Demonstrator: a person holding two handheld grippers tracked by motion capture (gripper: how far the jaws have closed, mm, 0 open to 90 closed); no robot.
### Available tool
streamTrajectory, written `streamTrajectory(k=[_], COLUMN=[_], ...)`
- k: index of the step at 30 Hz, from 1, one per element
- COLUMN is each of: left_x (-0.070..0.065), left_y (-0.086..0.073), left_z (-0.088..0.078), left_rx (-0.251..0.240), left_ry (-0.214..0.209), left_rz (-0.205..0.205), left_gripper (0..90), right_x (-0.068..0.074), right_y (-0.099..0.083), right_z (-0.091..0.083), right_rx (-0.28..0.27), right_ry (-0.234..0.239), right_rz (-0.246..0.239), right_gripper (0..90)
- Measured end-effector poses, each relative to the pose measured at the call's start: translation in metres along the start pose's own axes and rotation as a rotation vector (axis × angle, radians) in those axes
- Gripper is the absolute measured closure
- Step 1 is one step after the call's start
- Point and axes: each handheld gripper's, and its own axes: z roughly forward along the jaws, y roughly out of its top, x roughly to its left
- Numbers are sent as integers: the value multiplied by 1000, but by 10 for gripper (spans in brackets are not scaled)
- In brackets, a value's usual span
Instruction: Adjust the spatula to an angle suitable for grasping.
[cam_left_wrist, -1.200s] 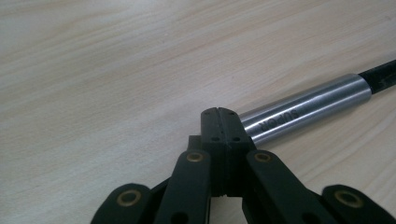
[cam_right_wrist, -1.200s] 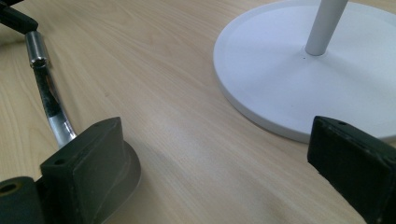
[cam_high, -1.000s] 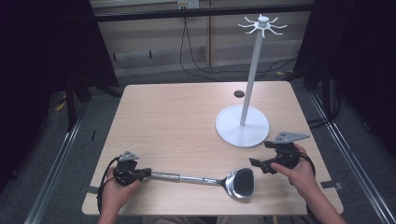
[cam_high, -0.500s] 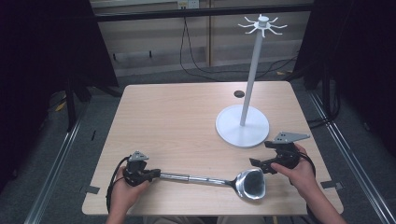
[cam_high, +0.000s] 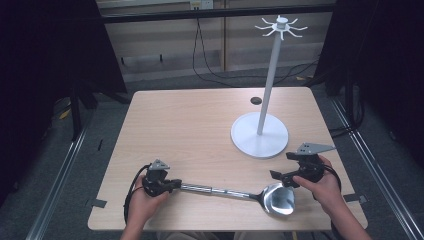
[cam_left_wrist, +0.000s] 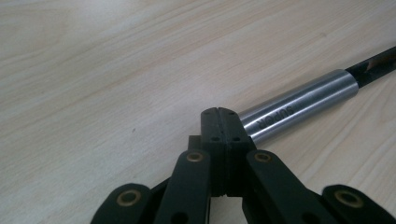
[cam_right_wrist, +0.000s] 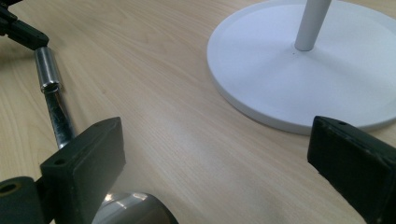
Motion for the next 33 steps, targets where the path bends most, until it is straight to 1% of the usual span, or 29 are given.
streamTrajectory(k=[1,2,3,5,7,9,10,11,12,13,15,17,18,20,23,25,26,27,28,30,31,32,33], left_x=[-1,-2,-3,-4,-5,-6,-6,-7,-7,-7,-7,-7,-7,-7,-7,-7,-7,-7,-7,-6,-6,-6,-6], left_y=[1,2,3,4,5,7,7,7,8,8,9,10,11,12,13,14,15,16,16,18,18,19,19], left_z=[1,2,3,4,7,8,8,9,10,10,12,11,12,13,15,16,16,16,17,19,20,20,22], left_rx=[1,-3,0,7,-2,3,9,-1,-6,0,-8,4,2,3,-8,-6,-6,2,-6,-4,-10,-11,-21], left_ry=[2,3,-5,-4,-12,-15,-15,-10,-13,-18,-24,-24,-20,-22,-23,-22,-22,-22,-16,-22,-20,-25,-22], left_rz=[-2,6,3,19,16,18,29,25,19,28,19,32,38,37,33,39,35,42,42,42,36,38,27], left_gripper=[900,900,900,900,900,900,900,900,900,900,900,900,900,900,900,900,900,900,900,900,900,900,900], right_x=[0,0,0,0,0,0,0,0,0,0,0,0,0,1,1,1,2,2,2,2,2,2,2], right_y=[0,-1,-1,-2,-2,-2,-2,-2,-2,-2,-2,-3,-3,-3,-3,-4,-4,-4,-4,-5,-5,-5,-6], right_z=[-1,-1,-2,-4,-5,-6,-6,-6,-6,-6,-6,-7,-7,-7,-8,-8,-8,-9,-9,-10,-10,-10,-11], right_rx=[2,-1,0,-3,-5,-7,-5,-5,-6,-5,-5,-5,-6,-4,-6,-4,-4,-4,-5,-5,-5,-7,-4], right_ry=[2,1,-2,-2,-9,-5,-8,-8,-9,-9,-10,-9,-9,-11,-12,-13,-15,-13,-13,-17,-17,-21,-21], right_rz=[3,8,7,11,12,12,13,14,15,17,17,13,10,10,12,13,11,11,12,15,13,9,15], right_gripper=[36,36,36,36,36,36,36,36,36,36,36,36,36,36,36,36,36,36,36,36,36,36,36])
